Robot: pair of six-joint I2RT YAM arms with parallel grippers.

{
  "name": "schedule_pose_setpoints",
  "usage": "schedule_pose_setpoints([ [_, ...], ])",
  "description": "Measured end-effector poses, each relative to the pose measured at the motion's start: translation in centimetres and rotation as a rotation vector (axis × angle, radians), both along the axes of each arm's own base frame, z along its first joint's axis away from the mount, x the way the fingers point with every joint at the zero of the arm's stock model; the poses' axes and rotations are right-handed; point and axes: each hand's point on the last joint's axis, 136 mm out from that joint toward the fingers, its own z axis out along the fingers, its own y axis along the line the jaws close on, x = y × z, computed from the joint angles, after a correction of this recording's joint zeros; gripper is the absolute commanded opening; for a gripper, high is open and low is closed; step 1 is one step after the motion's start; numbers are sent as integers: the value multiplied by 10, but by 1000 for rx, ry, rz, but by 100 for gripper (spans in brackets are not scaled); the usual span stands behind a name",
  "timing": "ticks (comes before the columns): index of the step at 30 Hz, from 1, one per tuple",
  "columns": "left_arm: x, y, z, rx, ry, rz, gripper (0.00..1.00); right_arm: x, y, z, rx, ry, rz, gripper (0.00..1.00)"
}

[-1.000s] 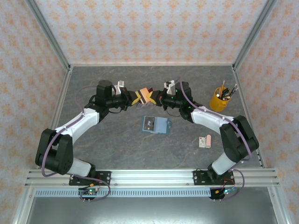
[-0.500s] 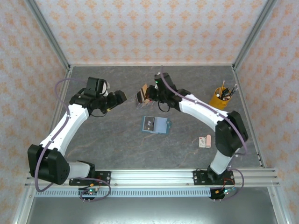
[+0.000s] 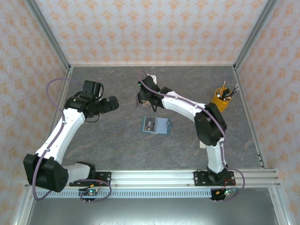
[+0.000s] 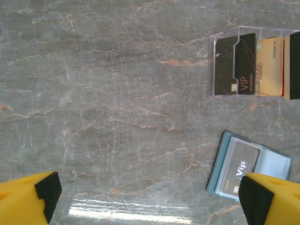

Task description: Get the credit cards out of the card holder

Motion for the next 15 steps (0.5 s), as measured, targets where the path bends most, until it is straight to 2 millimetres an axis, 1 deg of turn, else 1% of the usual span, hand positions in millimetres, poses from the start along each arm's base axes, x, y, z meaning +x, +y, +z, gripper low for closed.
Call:
schedule_pose_setpoints([
  [4,-2,0,-4,3,11,-1,100,6,2,-8,-27,-2,2,0],
  [11,-3,0,-6,7,18,-8,100,11,-3,-25,-63,13,-5,0],
  [15,-3,0,-7,11,19,-14,100,14,-4,-33,-71,22,-9,6],
])
